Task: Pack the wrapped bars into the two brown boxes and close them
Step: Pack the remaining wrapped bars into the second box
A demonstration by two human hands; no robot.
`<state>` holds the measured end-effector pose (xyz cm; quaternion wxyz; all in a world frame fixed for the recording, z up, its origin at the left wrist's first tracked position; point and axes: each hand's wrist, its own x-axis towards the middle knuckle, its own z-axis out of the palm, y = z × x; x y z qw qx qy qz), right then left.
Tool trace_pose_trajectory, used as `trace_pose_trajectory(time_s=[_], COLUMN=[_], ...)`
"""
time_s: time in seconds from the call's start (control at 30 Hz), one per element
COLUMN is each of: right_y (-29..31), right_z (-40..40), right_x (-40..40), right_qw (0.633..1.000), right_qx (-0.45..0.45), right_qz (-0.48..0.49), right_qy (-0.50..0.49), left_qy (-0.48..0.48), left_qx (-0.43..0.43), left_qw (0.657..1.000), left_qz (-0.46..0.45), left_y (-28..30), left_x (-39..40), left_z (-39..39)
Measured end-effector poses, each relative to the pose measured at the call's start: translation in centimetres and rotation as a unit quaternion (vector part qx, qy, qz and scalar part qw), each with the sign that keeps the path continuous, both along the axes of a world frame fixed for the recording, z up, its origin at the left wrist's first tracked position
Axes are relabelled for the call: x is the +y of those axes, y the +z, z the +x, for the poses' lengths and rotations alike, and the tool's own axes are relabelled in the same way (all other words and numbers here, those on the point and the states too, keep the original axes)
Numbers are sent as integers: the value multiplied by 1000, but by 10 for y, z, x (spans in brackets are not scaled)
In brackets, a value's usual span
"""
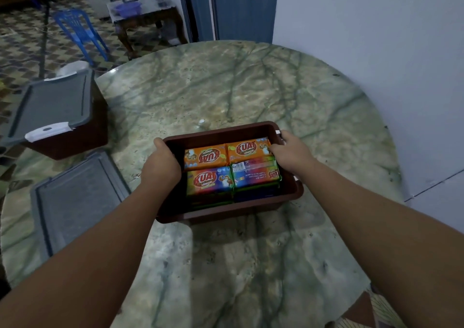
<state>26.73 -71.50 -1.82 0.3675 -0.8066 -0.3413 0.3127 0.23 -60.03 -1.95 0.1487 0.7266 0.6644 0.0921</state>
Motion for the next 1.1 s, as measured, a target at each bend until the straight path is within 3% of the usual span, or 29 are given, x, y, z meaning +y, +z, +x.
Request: trace_pose_trajectory(time_s=[0.47, 0.83, 1.1], right_y=[-6, 0, 3], right_z=[-63, -77, -108], right_x=[-67, -75, -91], right_qw=[985, 981, 968], right_qx=[-6, -15, -28], right_qz=[1, -14, -34], right_qy=[-170, -191, -245], left_qy=[-162, -174, -262], left_qx=[-3, -6, -24], left_qw=[986, 985, 965], left_qz=[-25, -14, -13], left_y=[7, 9, 7], left_x=[9, 9, 17], left_z=[-16, -14, -24])
